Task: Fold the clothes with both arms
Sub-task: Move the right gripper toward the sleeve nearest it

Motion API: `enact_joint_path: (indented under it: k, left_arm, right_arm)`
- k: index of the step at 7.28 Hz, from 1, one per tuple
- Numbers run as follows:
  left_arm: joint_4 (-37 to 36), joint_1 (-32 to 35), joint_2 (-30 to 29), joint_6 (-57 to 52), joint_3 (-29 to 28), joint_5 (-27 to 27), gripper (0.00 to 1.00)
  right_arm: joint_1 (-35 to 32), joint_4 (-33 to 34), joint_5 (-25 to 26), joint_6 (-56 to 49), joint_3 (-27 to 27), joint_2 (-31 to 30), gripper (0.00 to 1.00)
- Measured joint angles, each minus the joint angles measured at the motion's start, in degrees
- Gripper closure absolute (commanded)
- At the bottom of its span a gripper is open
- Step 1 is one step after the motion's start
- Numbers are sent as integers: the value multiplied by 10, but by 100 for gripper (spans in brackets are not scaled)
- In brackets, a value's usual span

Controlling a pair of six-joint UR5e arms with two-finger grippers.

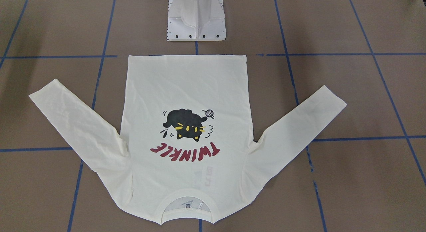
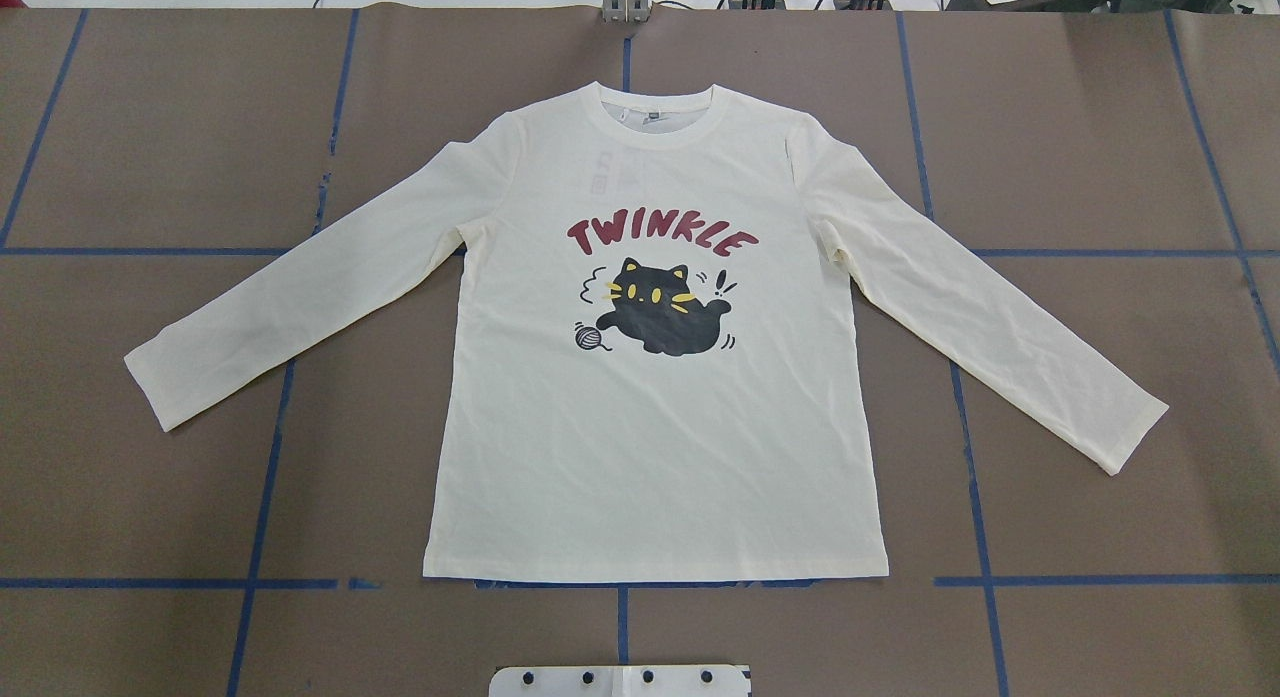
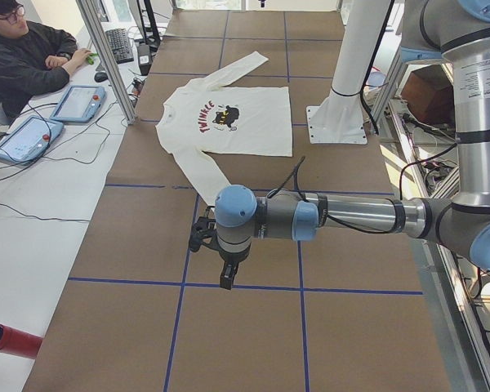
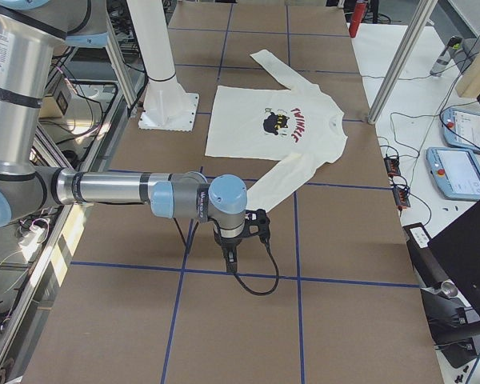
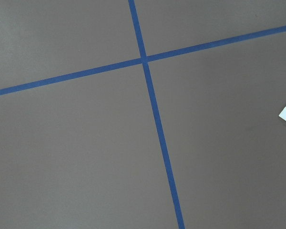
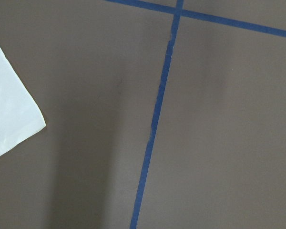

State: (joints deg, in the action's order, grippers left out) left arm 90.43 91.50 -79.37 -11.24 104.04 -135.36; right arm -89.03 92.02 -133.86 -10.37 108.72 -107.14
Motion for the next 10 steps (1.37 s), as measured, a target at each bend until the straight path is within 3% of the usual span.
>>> enact_joint_path:
  k: [4, 6, 8, 10]
  left_arm:
    - [0, 0, 1, 0, 37, 4, 0]
    - [9, 0, -9, 2, 54, -1, 0]
    - [34, 3, -32, 3, 83, 0, 0]
    - [84, 8, -38, 3, 86, 0, 0]
  right_arm:
    - [0, 0, -5, 0, 21, 7, 0]
    - [1, -3, -14, 3, 38, 52, 0]
    - [1, -10, -15, 5, 36, 90, 0]
    - [0, -39, -20, 5, 34, 77, 0]
